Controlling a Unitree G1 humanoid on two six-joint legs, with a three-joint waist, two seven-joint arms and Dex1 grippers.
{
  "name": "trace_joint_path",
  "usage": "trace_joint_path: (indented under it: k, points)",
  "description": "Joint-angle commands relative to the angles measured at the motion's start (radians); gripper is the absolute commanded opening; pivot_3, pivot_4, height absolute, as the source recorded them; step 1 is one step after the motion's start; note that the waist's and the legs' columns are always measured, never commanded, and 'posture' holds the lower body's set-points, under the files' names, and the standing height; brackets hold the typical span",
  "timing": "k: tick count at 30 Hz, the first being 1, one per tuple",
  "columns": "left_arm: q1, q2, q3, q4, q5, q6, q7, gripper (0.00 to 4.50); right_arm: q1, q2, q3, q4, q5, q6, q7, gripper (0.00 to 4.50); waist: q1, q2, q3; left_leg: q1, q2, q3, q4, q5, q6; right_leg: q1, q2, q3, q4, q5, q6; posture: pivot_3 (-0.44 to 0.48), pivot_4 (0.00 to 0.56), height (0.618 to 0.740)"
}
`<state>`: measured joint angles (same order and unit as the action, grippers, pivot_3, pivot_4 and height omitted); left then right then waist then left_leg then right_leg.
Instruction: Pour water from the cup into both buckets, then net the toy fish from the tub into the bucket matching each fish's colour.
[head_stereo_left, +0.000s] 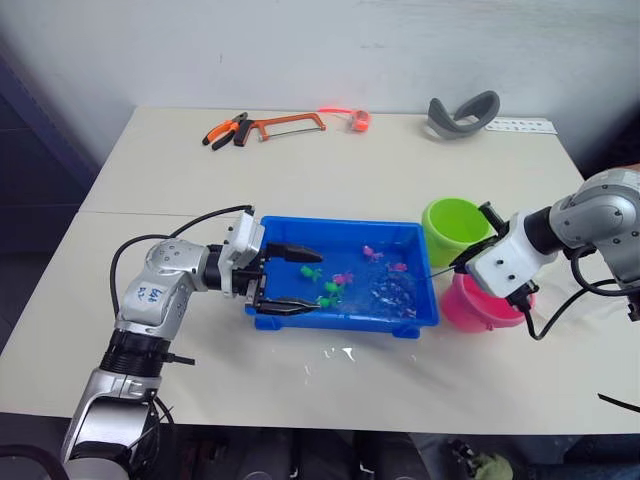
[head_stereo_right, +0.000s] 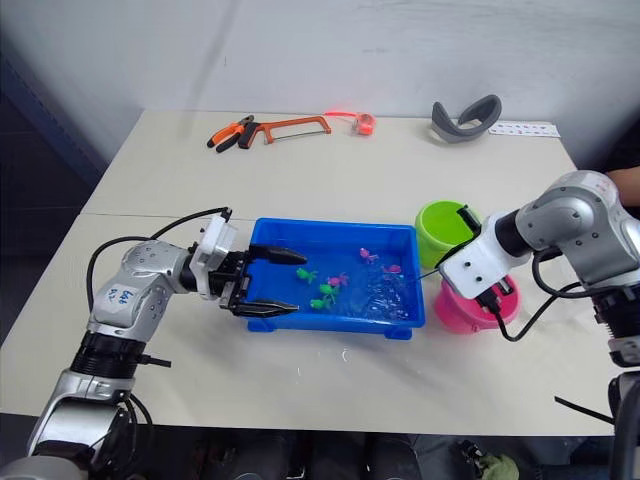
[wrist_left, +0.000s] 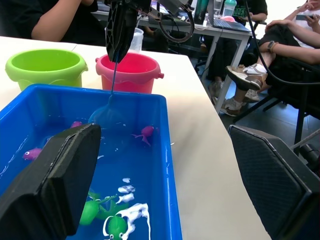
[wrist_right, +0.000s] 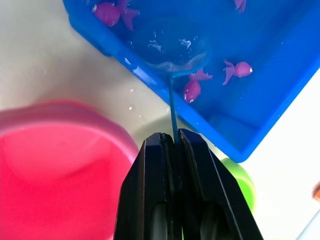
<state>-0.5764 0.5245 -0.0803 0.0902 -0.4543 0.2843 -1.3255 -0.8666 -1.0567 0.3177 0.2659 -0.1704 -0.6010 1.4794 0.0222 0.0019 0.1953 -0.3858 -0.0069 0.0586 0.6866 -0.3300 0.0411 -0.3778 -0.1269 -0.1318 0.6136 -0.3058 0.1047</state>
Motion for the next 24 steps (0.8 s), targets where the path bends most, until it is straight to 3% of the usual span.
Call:
trace_joint_path:
  k: [1, 11, 24]
  points:
    - [-0.018, -0.006, 0.001, -0.006, -0.003, -0.017, -0.004, 4.45, -0.048, -0.022, 0.019, 0.014, -0.002, -0.046, 0.061, 0.00, 0.001, 0.000, 0.000, 0.000, 0.000, 0.000, 0.000, 0.000, 0.000, 0.000, 0.000, 0.000, 0.000, 0.000, 0.000, 0.000, 0.150, 0.740]
    - [-0.019, -0.028, 0.005, 0.000, -0.005, -0.026, 0.008, 4.45, -0.118, -0.037, 0.093, -0.020, 0.055, -0.053, 0.135, 0.00, -0.001, 0.000, 0.000, -0.001, 0.000, -0.001, 0.001, 0.000, 0.000, 0.000, 0.000, 0.000, 0.000, 0.000, 0.000, 0.000, 0.150, 0.740]
    - [-0.004, -0.025, 0.008, -0.020, -0.009, -0.019, 0.014, 4.45, -0.063, -0.064, 0.112, -0.124, 0.098, 0.025, 0.135, 0.00, 0.000, 0.000, 0.000, -0.001, 0.000, -0.001, 0.001, 0.000, 0.000, 0.000, 0.000, 0.000, 0.000, 0.000, 0.000, 0.000, 0.150, 0.740]
